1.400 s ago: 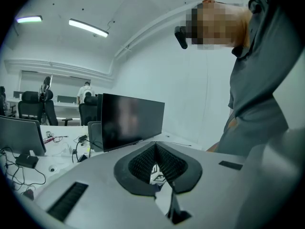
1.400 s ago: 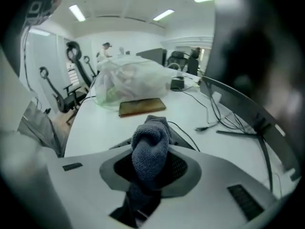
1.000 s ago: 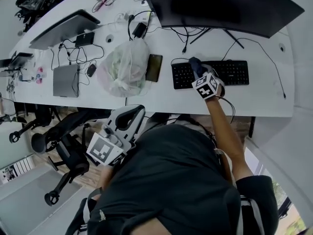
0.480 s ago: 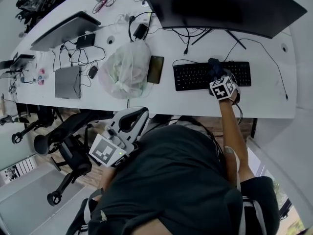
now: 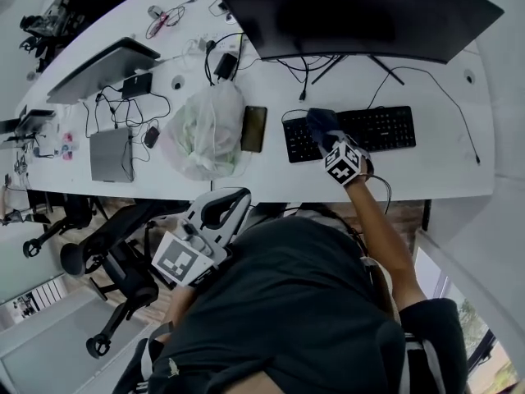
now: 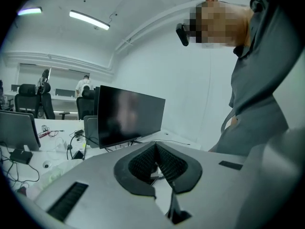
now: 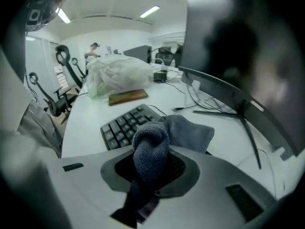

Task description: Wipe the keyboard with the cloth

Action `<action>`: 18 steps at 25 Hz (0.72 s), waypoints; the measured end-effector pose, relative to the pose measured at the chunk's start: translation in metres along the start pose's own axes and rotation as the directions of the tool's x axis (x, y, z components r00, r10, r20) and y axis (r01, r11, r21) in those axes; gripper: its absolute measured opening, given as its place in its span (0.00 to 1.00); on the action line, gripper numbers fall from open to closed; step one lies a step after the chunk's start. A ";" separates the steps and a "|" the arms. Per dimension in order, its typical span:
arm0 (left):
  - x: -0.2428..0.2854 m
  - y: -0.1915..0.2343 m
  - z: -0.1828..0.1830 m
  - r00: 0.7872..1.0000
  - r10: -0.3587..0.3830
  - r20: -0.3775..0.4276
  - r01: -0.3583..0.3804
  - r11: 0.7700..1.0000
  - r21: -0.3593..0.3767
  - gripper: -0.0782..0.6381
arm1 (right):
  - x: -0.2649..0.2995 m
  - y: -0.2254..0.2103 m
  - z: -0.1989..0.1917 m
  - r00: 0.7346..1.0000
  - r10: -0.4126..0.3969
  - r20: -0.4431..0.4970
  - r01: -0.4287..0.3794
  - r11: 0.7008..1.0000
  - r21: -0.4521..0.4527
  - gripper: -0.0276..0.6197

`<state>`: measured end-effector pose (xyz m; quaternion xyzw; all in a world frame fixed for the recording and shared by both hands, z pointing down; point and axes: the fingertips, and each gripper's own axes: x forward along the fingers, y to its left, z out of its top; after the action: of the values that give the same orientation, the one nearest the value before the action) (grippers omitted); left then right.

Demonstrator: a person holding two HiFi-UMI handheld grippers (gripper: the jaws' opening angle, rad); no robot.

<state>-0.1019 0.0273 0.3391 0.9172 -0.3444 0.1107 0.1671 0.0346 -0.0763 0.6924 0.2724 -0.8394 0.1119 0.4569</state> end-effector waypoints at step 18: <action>0.005 0.013 0.004 1.000 0.025 0.008 -0.025 0.999 0.033 0.12 | -0.010 0.013 -0.009 0.993 0.114 -0.001 -0.113 0.988 0.109 0.16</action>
<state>-0.1063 0.0140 0.3403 0.9159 -0.3545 0.1150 0.1494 0.0375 -0.0581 0.6898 0.2480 -0.8445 0.1842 0.4374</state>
